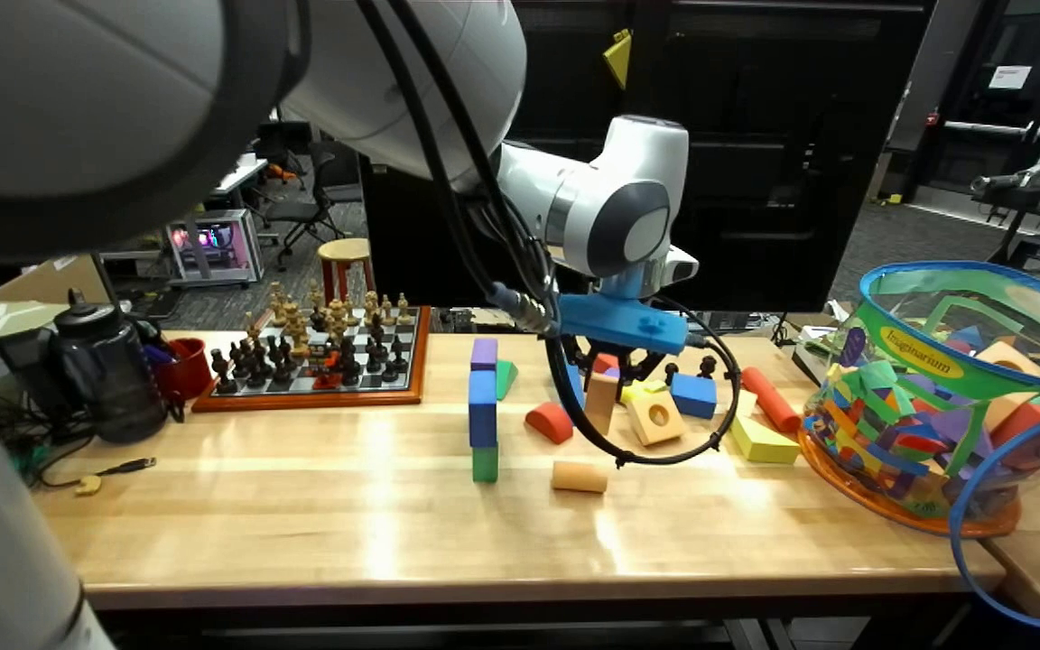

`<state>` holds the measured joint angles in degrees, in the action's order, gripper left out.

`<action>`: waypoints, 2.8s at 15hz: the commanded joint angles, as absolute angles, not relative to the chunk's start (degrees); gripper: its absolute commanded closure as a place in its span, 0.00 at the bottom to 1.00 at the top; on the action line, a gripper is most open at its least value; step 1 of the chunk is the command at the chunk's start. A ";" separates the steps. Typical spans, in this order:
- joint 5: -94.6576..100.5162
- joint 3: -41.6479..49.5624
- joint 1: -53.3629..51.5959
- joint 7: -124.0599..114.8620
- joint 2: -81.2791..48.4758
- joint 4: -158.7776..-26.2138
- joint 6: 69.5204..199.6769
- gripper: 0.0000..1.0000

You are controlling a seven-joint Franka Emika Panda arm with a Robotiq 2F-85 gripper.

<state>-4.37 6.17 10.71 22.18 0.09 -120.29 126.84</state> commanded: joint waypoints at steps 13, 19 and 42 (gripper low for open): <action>2.08 6.27 6.32 18.78 14.38 -126.05 117.19 0.84; 2.69 5.81 5.50 16.96 15.92 -125.23 113.58 0.84; 12.99 -1.19 1.74 4.61 15.51 -121.89 107.47 0.84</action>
<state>10.73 -0.48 2.63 6.61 15.12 -122.20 108.84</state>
